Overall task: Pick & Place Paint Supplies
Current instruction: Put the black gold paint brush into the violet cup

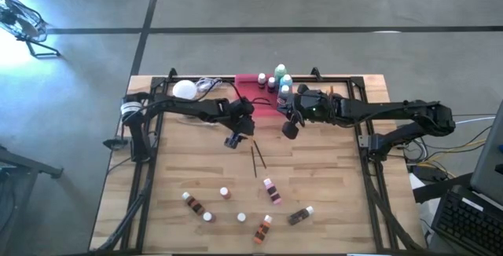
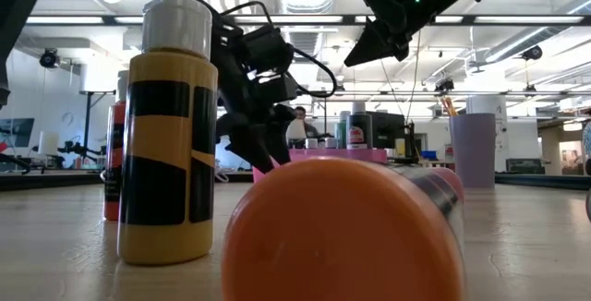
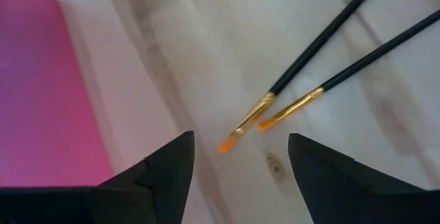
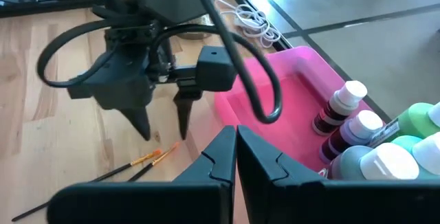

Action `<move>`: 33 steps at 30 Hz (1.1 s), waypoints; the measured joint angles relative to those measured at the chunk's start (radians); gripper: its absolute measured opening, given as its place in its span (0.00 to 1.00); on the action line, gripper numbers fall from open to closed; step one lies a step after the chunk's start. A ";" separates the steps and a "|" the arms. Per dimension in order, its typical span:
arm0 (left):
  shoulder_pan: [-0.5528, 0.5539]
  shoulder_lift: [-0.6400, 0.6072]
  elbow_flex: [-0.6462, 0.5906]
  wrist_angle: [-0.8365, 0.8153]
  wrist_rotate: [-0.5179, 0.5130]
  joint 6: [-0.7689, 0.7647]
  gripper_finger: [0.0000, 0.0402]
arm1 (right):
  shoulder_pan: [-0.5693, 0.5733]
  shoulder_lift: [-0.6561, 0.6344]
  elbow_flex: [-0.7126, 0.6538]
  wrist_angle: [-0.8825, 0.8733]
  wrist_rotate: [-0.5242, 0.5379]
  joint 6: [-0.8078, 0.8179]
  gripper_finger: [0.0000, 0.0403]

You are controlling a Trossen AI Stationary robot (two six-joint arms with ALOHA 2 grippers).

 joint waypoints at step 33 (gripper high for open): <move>0.024 0.069 0.004 0.073 -0.031 -0.006 0.59 | 0.000 0.000 0.000 0.017 0.000 -0.003 0.02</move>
